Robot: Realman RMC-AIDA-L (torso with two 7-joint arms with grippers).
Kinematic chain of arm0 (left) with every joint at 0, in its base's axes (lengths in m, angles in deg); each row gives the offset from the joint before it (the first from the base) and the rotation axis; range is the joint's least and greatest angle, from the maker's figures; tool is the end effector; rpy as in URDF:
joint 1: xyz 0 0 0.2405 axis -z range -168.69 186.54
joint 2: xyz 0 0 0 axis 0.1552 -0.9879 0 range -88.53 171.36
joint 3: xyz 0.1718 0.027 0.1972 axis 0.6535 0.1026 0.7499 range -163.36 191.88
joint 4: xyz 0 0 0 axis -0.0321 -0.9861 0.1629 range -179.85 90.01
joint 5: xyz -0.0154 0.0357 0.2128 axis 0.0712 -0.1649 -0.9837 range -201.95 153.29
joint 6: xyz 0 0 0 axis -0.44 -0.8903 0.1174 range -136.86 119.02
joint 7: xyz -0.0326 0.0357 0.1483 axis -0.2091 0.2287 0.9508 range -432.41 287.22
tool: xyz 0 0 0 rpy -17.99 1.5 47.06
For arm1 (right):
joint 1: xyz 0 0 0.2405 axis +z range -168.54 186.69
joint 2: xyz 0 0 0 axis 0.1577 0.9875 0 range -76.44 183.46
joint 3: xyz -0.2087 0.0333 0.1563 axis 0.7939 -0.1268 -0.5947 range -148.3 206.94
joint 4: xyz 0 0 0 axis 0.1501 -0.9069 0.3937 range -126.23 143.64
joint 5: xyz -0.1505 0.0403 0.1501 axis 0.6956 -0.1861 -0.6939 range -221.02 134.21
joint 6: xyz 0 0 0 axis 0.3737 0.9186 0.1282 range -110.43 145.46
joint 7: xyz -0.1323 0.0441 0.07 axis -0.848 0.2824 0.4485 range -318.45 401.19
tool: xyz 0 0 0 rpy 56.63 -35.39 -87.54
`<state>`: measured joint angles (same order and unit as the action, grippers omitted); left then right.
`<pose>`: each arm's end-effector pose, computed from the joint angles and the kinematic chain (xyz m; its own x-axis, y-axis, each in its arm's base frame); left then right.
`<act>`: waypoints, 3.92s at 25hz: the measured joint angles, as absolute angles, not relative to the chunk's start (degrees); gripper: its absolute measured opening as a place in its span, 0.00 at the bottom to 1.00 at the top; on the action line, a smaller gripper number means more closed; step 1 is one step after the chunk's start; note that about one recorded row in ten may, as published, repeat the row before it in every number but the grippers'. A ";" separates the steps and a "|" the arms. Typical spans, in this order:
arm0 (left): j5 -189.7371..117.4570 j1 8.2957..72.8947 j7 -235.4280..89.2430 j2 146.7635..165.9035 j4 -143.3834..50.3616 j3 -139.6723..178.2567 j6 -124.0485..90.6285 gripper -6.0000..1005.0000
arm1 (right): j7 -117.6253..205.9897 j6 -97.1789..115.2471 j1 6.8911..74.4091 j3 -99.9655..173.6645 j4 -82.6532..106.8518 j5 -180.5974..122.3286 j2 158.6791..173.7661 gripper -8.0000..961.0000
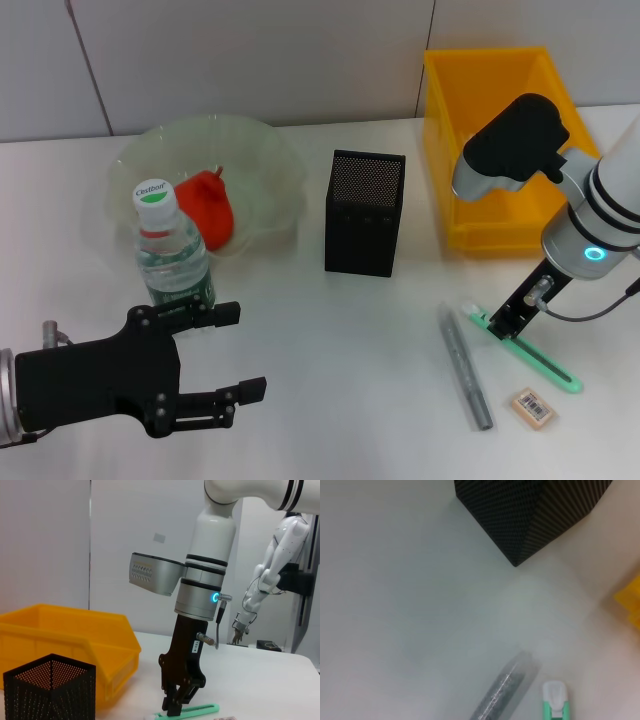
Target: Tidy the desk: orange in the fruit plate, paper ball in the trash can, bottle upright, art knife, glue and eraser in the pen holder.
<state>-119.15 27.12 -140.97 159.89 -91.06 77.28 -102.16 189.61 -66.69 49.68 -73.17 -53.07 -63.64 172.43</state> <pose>-0.2527 0.2890 -0.0235 0.8305 0.1088 0.5463 0.2061 -0.9712 -0.1199 0.2308 0.3875 -0.0219 0.6031 -0.7334 0.3135 -0.5227 -0.6603 -0.5392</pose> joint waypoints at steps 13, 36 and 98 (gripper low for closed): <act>-119.26 27.12 -140.97 159.89 -91.06 77.28 -102.17 0.83 | 189.89 -67.31 49.40 -73.58 -53.96 -63.77 172.44 0.10; -119.06 27.14 -140.33 159.94 -90.98 77.19 -102.11 0.83 | 191.74 -68.63 49.42 -78.24 -76.90 -69.01 172.42 0.11; -119.37 28.36 -140.27 159.80 -90.36 77.17 -101.91 0.83 | 159.26 -37.50 43.55 -77.49 -55.52 -102.07 172.68 0.32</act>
<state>-119.37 28.36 -140.27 159.80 -90.36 77.17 -101.91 159.26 -37.50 43.55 -77.49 -55.52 -102.07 172.68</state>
